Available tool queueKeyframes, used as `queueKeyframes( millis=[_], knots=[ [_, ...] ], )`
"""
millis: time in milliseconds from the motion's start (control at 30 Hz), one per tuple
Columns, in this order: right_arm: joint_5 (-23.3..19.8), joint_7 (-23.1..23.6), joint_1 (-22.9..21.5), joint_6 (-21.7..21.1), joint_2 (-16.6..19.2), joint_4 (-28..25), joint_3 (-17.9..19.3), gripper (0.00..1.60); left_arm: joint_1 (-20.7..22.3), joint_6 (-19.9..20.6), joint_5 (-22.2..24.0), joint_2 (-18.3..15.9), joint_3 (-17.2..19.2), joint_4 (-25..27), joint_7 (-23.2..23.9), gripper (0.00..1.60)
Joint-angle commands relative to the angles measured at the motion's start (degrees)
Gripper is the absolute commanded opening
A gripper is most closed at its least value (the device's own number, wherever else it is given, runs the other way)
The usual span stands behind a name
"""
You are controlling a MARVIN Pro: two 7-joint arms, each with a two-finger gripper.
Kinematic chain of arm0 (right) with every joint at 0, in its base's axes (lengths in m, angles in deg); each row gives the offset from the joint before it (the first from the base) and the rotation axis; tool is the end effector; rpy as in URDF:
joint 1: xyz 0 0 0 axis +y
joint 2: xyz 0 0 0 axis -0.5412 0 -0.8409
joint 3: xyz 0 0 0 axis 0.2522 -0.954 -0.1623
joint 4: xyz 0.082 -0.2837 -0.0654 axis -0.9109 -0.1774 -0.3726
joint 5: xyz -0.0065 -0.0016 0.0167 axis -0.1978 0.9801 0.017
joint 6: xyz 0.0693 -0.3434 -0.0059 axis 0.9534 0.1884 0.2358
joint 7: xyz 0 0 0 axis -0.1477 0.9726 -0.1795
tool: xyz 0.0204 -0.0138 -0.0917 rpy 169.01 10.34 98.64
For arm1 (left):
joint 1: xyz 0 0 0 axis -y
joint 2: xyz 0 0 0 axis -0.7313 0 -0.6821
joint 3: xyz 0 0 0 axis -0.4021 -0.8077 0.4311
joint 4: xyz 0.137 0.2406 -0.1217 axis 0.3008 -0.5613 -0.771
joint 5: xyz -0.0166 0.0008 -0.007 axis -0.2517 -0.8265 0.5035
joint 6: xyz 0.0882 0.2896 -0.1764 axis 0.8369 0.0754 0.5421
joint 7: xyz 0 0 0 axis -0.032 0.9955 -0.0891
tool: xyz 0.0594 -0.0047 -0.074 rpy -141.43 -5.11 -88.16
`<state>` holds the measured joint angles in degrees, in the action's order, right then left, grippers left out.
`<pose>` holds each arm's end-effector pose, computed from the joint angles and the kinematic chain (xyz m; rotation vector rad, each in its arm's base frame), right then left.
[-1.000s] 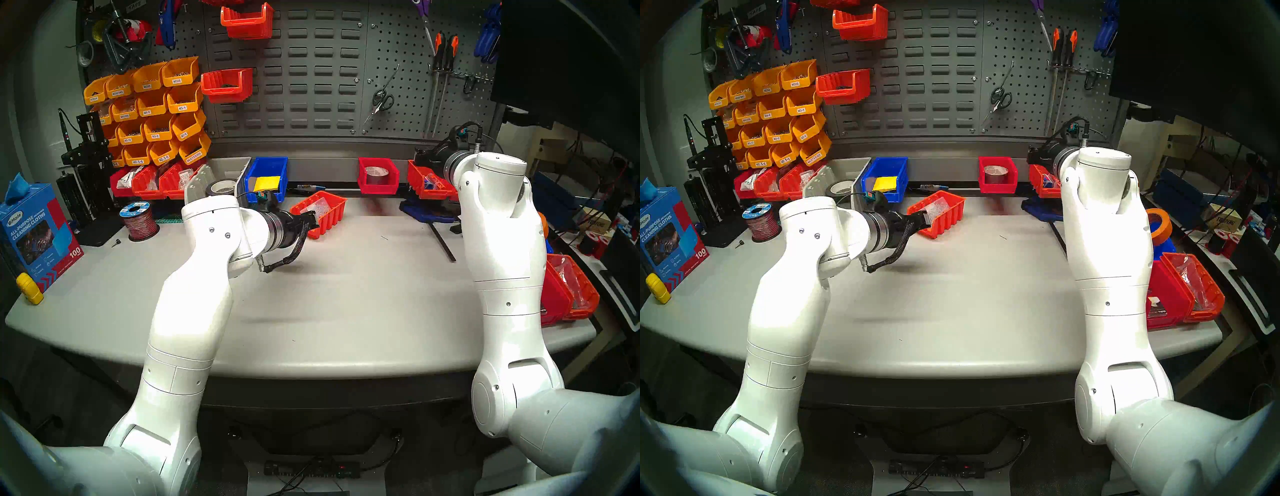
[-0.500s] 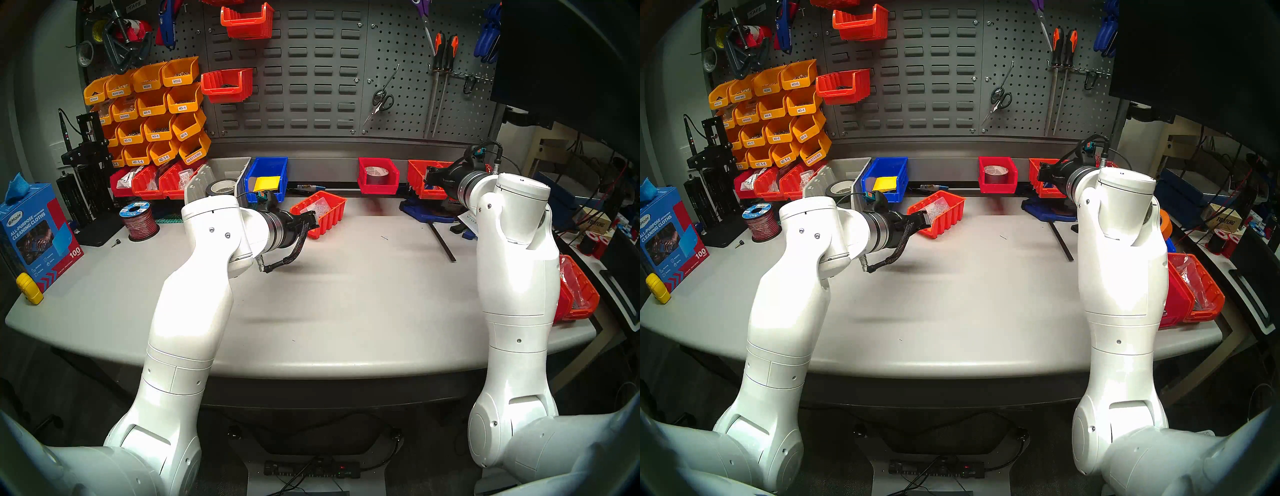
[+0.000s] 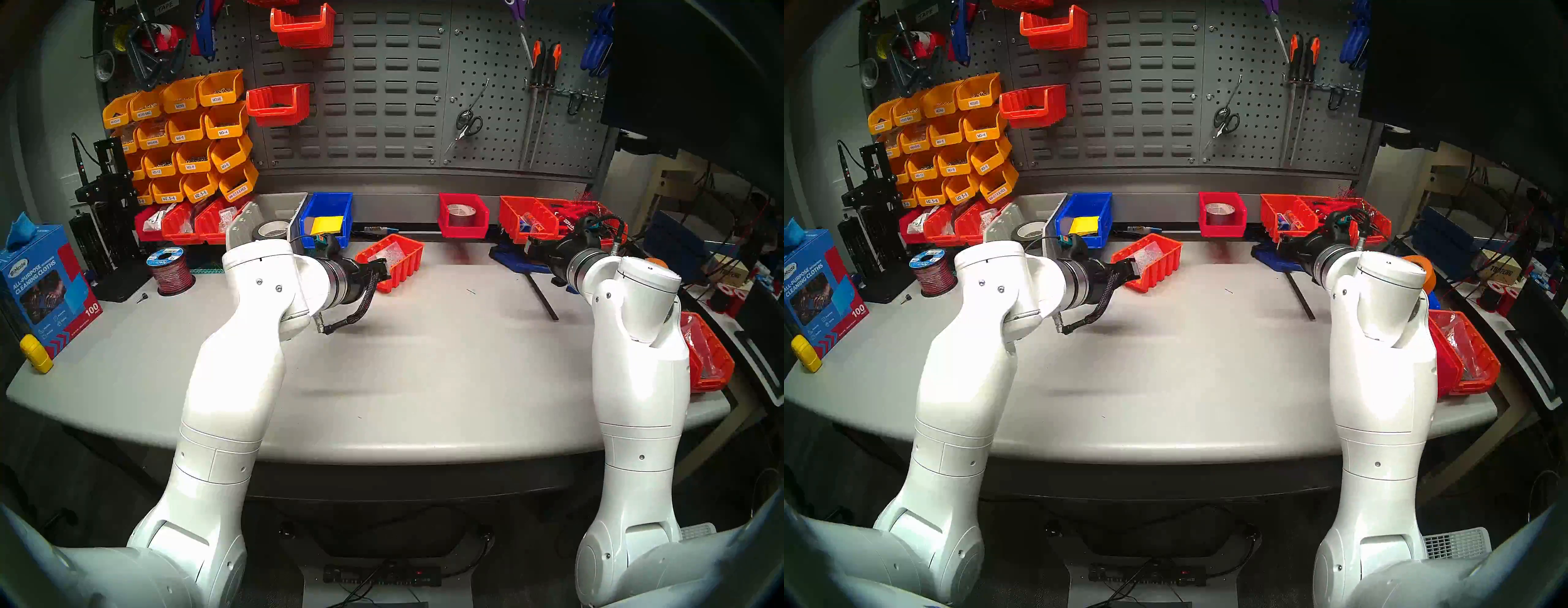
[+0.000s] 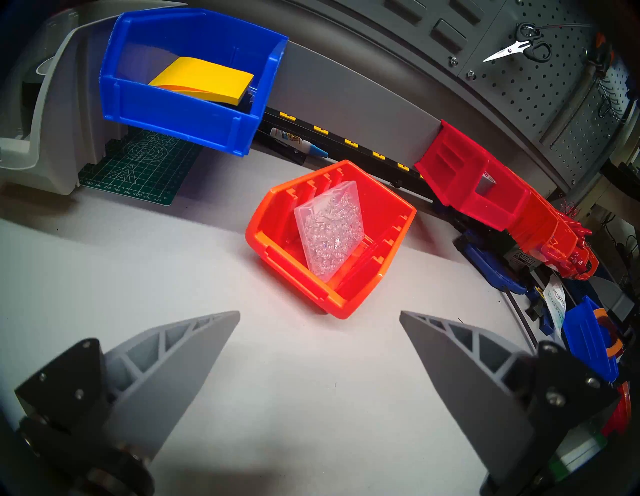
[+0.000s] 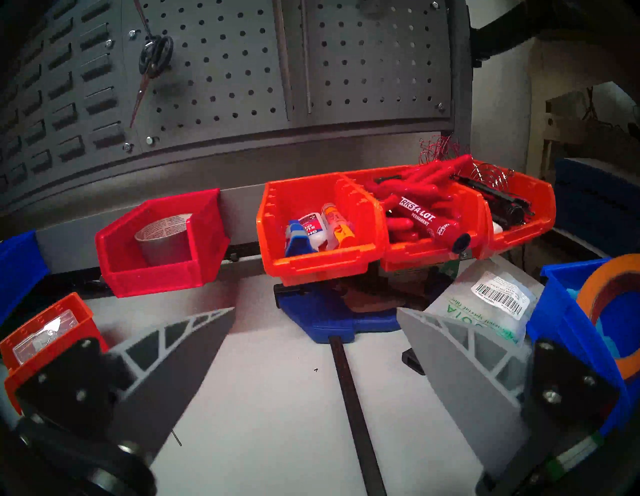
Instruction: Hang all the unorganized tool boxes onto the wall
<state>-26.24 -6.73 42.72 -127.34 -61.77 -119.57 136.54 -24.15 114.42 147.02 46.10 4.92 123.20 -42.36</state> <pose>0.4733 -0.1055 -0.1086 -2.4263 0.2239 -1.9543 0.4588 -0.0815 -0.1124 2.3754 0.1609 1.3083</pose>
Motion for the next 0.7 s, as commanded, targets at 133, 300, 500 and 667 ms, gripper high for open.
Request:
queueKeyframes(
  millis=[133,300,500,667],
  knots=[
    [-0.8,3.0,-0.8,2.7,2.4,1.8,1.4,1.60,0.6,-0.1,-0.1,0.0,0.0,0.6,0.0,1.60],
    [-0.9,3.1,-0.7,2.9,2.5,1.8,1.5,1.60,0.6,-0.1,-0.1,0.0,0.0,0.6,0.0,1.60],
    [-0.9,3.2,-0.7,3.0,2.5,1.8,1.5,1.60,0.6,-0.1,-0.1,0.0,0.0,0.6,0.1,1.60],
    [-0.9,3.2,-0.7,3.0,2.5,1.8,1.5,1.60,0.6,-0.1,-0.1,-0.1,0.0,0.6,0.1,1.60]
  ],
)
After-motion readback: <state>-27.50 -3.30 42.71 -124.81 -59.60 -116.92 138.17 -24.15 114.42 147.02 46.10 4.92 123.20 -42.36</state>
